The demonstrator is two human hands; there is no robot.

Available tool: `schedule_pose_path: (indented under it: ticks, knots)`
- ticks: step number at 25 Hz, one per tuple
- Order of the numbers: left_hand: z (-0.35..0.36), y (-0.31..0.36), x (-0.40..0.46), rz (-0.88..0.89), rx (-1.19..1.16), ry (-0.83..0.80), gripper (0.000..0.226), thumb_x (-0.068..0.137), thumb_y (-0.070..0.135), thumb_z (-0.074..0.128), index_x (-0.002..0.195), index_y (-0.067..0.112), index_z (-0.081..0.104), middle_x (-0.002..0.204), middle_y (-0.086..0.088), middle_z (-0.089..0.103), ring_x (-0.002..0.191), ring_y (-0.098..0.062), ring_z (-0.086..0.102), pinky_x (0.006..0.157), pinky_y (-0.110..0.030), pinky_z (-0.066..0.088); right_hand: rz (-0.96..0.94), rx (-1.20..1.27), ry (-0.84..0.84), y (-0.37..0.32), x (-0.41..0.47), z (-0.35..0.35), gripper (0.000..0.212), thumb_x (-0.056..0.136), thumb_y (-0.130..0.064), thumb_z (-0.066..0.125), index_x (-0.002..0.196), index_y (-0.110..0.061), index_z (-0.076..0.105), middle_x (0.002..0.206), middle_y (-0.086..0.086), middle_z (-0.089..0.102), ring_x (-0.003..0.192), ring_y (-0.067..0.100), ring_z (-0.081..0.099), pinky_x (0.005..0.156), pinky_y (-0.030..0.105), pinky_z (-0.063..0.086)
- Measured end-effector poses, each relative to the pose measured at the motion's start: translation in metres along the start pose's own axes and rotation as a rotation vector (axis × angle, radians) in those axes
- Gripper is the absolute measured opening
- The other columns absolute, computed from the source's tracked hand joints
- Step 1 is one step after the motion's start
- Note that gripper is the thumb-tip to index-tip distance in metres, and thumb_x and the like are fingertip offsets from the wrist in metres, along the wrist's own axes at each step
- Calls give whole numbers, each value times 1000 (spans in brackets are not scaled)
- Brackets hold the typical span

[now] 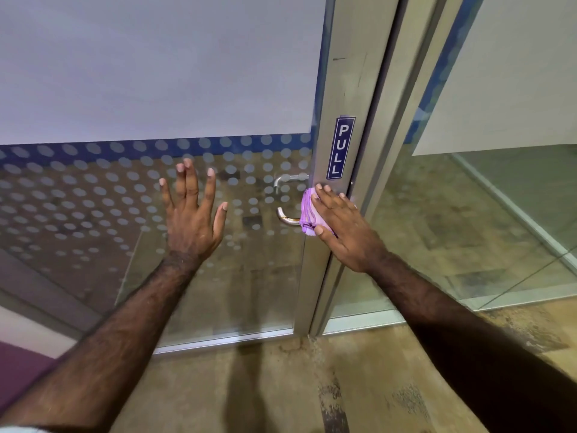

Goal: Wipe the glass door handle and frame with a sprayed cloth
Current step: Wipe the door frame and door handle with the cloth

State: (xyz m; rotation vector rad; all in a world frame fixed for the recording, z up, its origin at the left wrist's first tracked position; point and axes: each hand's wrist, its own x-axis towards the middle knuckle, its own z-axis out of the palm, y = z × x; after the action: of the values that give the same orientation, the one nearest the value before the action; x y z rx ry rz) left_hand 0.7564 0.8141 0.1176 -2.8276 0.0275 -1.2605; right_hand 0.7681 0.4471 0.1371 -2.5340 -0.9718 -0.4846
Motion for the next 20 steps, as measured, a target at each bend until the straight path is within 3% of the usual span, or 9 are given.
schedule_pose_path:
  ticks: [3,6,10,15,18,20]
  knots:
    - [14,-1,1,-18,-4,31,78,111,53,43,171,14,12,176,-26,3,165,-34,-13,131,-66,-3,-44,61,-28,12,2,-4,59,116,-30,41,170,-11,32,182,6,22,170,21,15,138,53,16]
    - [28,-3,2,-17,9,75,82,110,54,47,171,15,8,177,-17,-16,165,-33,-17,130,-65,-7,-56,70,-12,17,2,4,57,116,-25,44,169,-10,34,181,7,25,170,23,18,137,57,18]
    - [37,-1,5,-34,32,105,87,109,56,46,170,17,-2,175,-10,-31,164,-31,-23,129,-61,-14,33,9,186,1,-5,35,53,114,-27,48,164,-9,46,174,9,41,165,31,30,135,59,21]
    - [40,1,6,-30,18,110,88,110,56,45,169,18,-7,173,-9,-36,163,-30,-27,129,-60,-17,163,-259,329,-53,11,76,52,113,-35,49,160,-13,51,158,8,58,146,34,53,132,56,26]
    - [39,0,6,-22,19,117,86,110,56,47,169,17,-3,174,-10,-34,163,-29,-28,129,-59,-18,191,-395,331,-84,35,91,56,108,-25,61,161,-10,50,159,12,57,146,36,55,129,56,34]
    - [38,0,6,-26,26,122,86,110,55,48,169,16,-1,177,-21,-18,163,-29,-27,129,-58,-18,198,-460,314,-96,43,97,61,102,-14,58,161,-9,49,162,14,55,149,37,53,129,56,36]
